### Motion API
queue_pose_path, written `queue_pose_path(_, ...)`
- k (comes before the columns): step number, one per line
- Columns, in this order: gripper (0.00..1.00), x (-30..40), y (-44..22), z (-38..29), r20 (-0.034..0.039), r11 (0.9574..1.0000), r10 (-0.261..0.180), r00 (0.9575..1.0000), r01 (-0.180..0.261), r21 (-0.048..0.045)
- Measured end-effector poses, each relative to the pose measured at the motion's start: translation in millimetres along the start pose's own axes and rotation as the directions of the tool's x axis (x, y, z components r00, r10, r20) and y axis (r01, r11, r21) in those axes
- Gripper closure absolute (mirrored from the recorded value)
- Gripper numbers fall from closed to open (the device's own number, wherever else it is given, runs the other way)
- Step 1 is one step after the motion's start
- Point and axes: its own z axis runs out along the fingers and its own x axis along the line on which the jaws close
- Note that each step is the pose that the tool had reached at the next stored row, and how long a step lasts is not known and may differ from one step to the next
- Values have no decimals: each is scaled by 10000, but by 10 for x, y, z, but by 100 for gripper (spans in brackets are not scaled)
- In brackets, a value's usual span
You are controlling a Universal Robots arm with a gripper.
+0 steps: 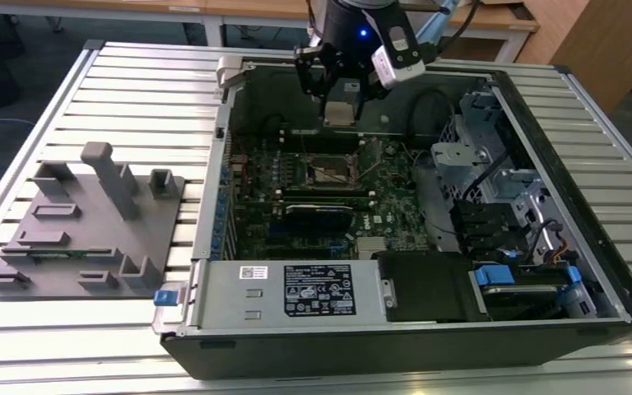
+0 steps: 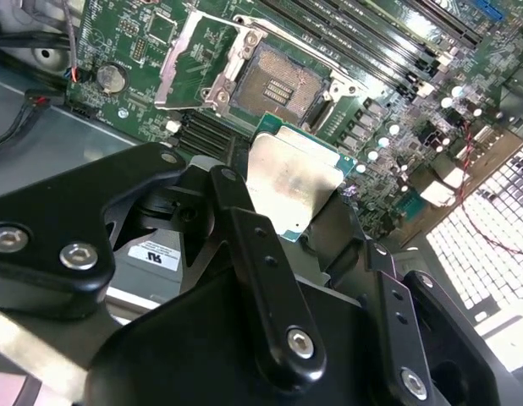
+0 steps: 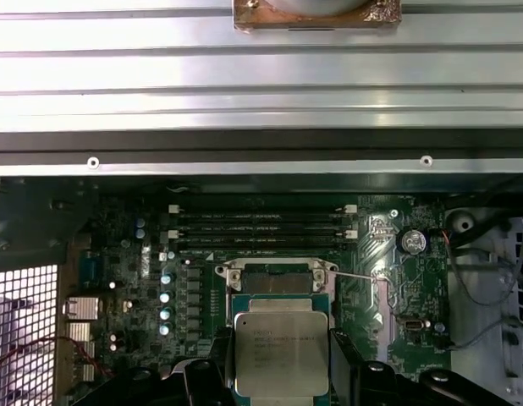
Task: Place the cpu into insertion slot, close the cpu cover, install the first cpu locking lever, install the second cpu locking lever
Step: 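Place the cpu into insertion slot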
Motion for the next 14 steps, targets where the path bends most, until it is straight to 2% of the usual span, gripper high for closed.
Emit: queue_pose_path(14, 46, -1, -9, 97, 0, 10000, 0, 10000, 0, 0)
